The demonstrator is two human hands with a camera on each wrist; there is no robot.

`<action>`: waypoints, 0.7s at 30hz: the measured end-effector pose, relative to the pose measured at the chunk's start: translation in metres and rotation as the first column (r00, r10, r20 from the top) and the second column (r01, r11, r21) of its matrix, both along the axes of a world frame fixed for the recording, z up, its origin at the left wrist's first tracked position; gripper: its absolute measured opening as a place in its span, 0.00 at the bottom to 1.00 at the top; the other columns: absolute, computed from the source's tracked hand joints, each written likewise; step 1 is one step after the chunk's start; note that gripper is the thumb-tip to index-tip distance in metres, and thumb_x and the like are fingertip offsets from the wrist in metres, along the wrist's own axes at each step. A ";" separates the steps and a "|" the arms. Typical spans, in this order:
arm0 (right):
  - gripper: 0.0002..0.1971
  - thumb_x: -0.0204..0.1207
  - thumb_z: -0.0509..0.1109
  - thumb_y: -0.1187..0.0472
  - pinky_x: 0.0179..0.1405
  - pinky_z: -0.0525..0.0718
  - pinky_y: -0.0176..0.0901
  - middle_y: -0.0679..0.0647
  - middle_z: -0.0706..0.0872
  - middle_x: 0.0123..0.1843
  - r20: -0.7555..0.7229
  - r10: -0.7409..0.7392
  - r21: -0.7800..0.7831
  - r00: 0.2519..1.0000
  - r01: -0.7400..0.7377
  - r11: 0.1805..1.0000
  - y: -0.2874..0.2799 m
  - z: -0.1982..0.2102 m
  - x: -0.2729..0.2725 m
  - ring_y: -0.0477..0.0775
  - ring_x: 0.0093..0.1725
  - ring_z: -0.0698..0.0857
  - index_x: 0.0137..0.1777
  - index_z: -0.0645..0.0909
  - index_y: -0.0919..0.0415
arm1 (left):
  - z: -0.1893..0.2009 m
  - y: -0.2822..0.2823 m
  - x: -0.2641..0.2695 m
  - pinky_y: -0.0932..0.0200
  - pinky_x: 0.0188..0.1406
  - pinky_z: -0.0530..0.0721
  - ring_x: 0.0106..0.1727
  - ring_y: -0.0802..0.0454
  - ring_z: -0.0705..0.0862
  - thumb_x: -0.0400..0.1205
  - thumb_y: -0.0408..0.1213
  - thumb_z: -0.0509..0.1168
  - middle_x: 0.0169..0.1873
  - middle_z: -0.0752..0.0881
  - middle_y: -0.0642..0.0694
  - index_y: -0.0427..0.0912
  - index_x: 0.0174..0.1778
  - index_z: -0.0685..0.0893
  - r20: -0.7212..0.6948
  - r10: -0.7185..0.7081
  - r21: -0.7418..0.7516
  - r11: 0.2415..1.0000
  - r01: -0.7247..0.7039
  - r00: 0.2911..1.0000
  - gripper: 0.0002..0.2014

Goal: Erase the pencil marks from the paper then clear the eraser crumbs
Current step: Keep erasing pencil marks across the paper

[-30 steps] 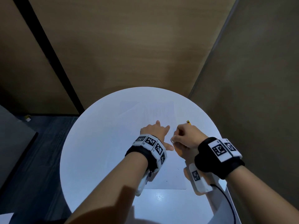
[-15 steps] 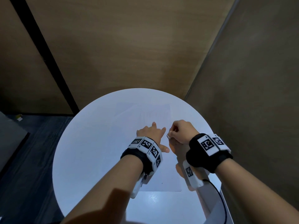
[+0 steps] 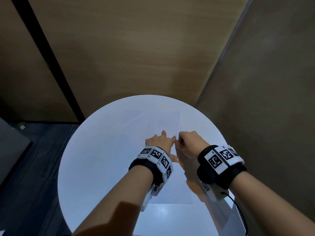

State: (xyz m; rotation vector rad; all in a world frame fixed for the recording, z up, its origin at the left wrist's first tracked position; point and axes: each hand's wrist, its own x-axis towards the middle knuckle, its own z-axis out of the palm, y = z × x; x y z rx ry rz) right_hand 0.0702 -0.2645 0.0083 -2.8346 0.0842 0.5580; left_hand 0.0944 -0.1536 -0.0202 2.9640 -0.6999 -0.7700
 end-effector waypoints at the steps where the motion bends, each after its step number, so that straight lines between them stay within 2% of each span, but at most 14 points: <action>1: 0.12 0.84 0.57 0.58 0.40 0.73 0.41 0.59 0.80 0.48 -0.035 0.037 -0.034 0.999 -0.038 0.999 0.005 0.003 -0.002 0.56 0.44 0.77 0.37 0.70 0.56 | 0.001 0.000 -0.001 0.44 0.54 0.78 0.66 0.37 0.76 0.76 0.59 0.68 0.78 0.61 0.40 0.56 0.77 0.62 0.002 0.007 -0.007 1.000 -0.007 1.000 0.36; 2: 0.10 0.83 0.58 0.59 0.40 0.73 0.41 0.58 0.80 0.48 -0.069 0.073 -0.069 0.995 -0.078 0.995 0.009 0.006 -0.003 0.56 0.45 0.77 0.39 0.74 0.56 | 0.002 0.000 -0.002 0.46 0.52 0.78 0.65 0.37 0.77 0.76 0.57 0.68 0.78 0.61 0.40 0.55 0.75 0.66 -0.001 0.014 -0.013 1.000 -0.014 1.000 0.32; 3: 0.08 0.82 0.59 0.60 0.41 0.74 0.41 0.59 0.82 0.50 -0.086 0.101 -0.098 0.991 -0.109 0.989 0.013 0.009 -0.002 0.56 0.45 0.78 0.45 0.78 0.58 | 0.004 0.001 -0.003 0.48 0.49 0.77 0.64 0.38 0.77 0.76 0.54 0.68 0.78 0.62 0.41 0.53 0.72 0.70 -0.005 0.019 -0.016 1.000 -0.019 1.000 0.28; 4: 0.08 0.81 0.59 0.60 0.42 0.74 0.42 0.59 0.82 0.53 -0.086 0.110 -0.118 0.990 -0.120 0.986 0.015 0.012 0.000 0.56 0.45 0.78 0.52 0.79 0.61 | 0.005 0.001 -0.004 0.49 0.47 0.75 0.62 0.39 0.78 0.76 0.53 0.68 0.77 0.63 0.42 0.51 0.68 0.74 -0.006 0.024 -0.016 1.000 -0.024 1.000 0.25; 6: 0.11 0.81 0.60 0.60 0.43 0.74 0.43 0.60 0.81 0.56 -0.064 0.104 -0.140 0.992 -0.113 0.984 0.019 0.014 0.002 0.58 0.49 0.80 0.56 0.78 0.64 | 0.009 0.000 -0.006 0.50 0.47 0.76 0.62 0.40 0.78 0.77 0.50 0.69 0.76 0.65 0.42 0.48 0.67 0.76 -0.008 0.034 -0.009 0.999 -0.034 0.999 0.24; 9: 0.12 0.82 0.58 0.61 0.46 0.73 0.43 0.60 0.80 0.60 -0.087 0.146 -0.190 0.985 -0.160 0.969 0.023 0.013 -0.004 0.60 0.58 0.81 0.61 0.75 0.65 | 0.012 0.001 -0.008 0.48 0.63 0.77 0.70 0.40 0.73 0.80 0.42 0.67 0.75 0.66 0.40 0.41 0.79 0.64 -0.004 0.065 0.012 0.998 -0.065 0.998 0.32; 11: 0.13 0.83 0.58 0.61 0.46 0.72 0.43 0.60 0.79 0.61 -0.123 0.199 -0.211 0.972 -0.222 0.952 0.025 0.015 -0.008 0.61 0.60 0.81 0.64 0.74 0.65 | 0.014 0.001 -0.008 0.47 0.68 0.75 0.73 0.40 0.70 0.81 0.39 0.67 0.76 0.66 0.39 0.39 0.81 0.58 -0.004 0.080 0.005 0.997 -0.080 0.997 0.35; 14: 0.13 0.83 0.57 0.60 0.46 0.72 0.44 0.61 0.79 0.61 -0.117 0.202 -0.219 0.972 -0.224 0.950 0.023 0.019 -0.004 0.62 0.59 0.81 0.62 0.75 0.65 | 0.016 0.001 -0.009 0.47 0.66 0.75 0.72 0.39 0.71 0.81 0.42 0.67 0.77 0.65 0.39 0.40 0.81 0.59 -0.012 0.087 0.002 0.996 -0.087 0.996 0.35; 17: 0.09 0.81 0.58 0.60 0.44 0.71 0.44 0.61 0.79 0.58 -0.046 0.163 -0.186 0.985 -0.169 0.968 0.019 0.014 -0.001 0.62 0.57 0.81 0.56 0.72 0.63 | 0.013 0.001 -0.009 0.48 0.56 0.77 0.68 0.40 0.75 0.79 0.47 0.68 0.78 0.63 0.41 0.45 0.75 0.68 -0.013 0.058 -0.007 0.998 -0.058 0.998 0.29; 19: 0.11 0.81 0.58 0.60 0.42 0.70 0.44 0.61 0.80 0.58 -0.040 0.148 -0.165 0.988 -0.152 0.974 0.018 0.008 -0.007 0.62 0.56 0.81 0.60 0.72 0.64 | 0.011 0.001 -0.008 0.49 0.52 0.78 0.65 0.40 0.76 0.78 0.46 0.68 0.77 0.63 0.42 0.49 0.71 0.73 0.000 0.045 -0.012 0.999 -0.045 0.999 0.25; 21: 0.17 0.82 0.59 0.60 0.42 0.70 0.44 0.62 0.80 0.58 -0.067 0.183 -0.170 0.981 -0.192 0.967 0.018 0.005 -0.013 0.62 0.57 0.81 0.68 0.68 0.65 | 0.007 0.001 -0.005 0.47 0.57 0.78 0.68 0.39 0.74 0.78 0.44 0.67 0.79 0.59 0.42 0.53 0.77 0.66 -0.007 0.024 -0.003 1.000 -0.024 1.000 0.30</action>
